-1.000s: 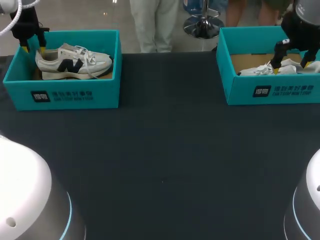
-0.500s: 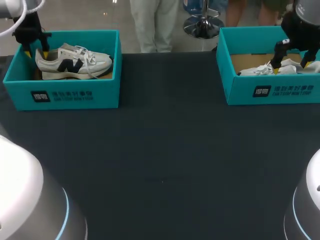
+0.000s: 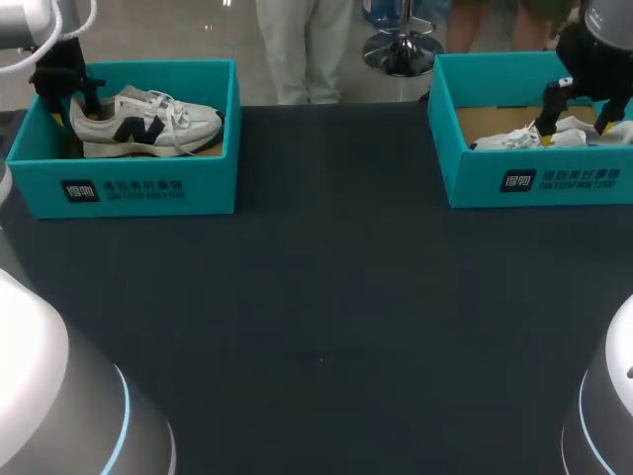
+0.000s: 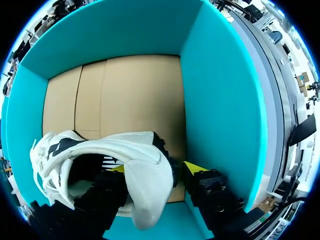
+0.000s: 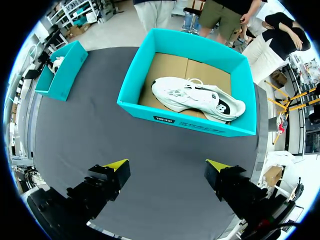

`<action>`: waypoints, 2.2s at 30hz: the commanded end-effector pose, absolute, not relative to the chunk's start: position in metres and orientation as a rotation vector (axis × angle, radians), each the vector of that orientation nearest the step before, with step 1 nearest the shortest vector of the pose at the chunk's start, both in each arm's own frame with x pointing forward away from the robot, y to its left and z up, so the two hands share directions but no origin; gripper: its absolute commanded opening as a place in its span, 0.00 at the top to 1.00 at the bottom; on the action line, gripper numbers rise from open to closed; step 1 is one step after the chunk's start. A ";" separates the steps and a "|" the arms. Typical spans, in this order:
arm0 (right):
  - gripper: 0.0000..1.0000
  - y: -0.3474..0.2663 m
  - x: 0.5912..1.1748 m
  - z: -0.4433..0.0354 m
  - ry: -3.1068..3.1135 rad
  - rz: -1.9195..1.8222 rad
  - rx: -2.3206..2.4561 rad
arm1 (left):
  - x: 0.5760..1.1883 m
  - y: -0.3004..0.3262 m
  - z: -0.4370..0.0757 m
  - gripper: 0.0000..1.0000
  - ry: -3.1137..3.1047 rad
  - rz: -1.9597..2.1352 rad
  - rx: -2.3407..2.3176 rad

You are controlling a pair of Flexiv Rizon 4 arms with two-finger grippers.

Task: Take the shoe out of the shoebox, open the shoe tongue, remove and reinsert the insole, then place the shoe into the shoebox

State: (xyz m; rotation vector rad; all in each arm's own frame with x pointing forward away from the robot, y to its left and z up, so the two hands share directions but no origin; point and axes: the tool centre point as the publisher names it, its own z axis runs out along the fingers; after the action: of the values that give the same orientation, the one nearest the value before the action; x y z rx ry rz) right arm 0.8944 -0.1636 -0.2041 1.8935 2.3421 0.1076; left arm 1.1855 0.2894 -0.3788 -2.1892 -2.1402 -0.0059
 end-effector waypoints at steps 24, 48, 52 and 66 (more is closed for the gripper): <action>0.00 -0.163 0.895 -0.204 2.342 0.105 1.894 | 1.186 0.295 -0.375 1.00 -2.074 -0.029 -2.192; 0.00 -0.163 0.895 -0.204 2.342 0.105 1.894 | 1.163 0.295 -0.257 1.00 -2.154 -0.129 -2.163; 0.00 -0.163 0.895 -0.204 2.342 0.105 1.894 | 1.159 0.297 -0.239 1.00 -2.170 -0.158 -2.156; 0.00 -0.163 0.895 -0.204 2.342 0.105 1.894 | 1.163 0.300 -0.189 1.00 -2.237 -0.180 -2.165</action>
State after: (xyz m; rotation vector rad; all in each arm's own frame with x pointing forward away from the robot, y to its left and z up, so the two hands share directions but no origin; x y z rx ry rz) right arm 0.8944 -0.1636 -0.2041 1.8935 2.3421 0.1076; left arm 1.1742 0.3007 -0.2023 -2.1491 -2.2238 -0.1415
